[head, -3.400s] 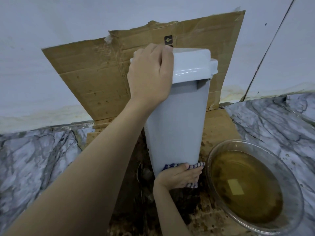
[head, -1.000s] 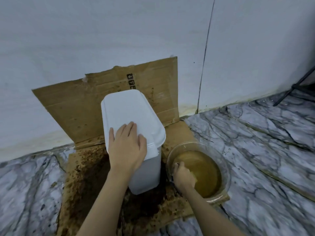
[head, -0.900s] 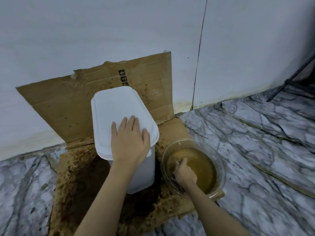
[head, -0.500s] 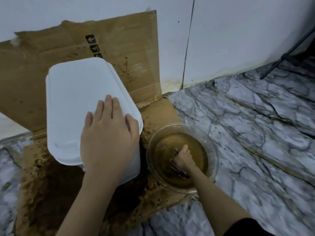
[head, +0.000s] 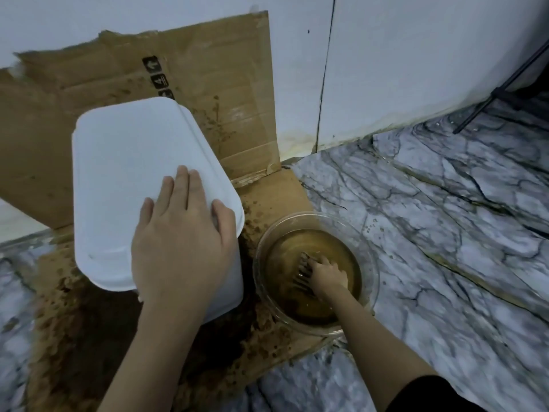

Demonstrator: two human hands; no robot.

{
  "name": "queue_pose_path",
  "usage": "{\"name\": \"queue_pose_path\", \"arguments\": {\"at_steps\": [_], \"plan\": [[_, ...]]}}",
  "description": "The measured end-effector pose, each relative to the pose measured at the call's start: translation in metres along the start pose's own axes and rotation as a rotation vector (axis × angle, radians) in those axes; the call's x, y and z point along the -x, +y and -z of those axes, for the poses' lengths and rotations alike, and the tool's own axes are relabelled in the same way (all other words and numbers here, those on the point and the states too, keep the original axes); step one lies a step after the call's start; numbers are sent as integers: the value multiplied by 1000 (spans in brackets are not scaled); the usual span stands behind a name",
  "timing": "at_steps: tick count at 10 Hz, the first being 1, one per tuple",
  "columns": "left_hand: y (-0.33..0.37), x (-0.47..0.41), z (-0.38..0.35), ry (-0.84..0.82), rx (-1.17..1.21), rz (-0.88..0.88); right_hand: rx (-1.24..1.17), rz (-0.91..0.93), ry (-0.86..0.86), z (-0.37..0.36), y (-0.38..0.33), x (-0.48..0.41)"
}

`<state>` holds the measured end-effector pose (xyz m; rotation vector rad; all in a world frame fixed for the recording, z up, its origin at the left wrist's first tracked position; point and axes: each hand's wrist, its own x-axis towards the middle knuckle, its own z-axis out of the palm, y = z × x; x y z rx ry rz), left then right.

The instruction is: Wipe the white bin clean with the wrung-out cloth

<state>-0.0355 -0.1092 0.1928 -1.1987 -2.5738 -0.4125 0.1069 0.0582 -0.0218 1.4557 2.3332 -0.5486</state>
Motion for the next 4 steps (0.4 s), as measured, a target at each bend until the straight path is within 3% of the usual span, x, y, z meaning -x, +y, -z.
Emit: {"name": "queue_pose_path", "arguments": {"at_steps": [2,4], "plan": [[1,0,13,-126,38,12,-21,26,10,10,4,35],[3,0,48,-273,120,27,2,-23,-94,12,12,78]]}}
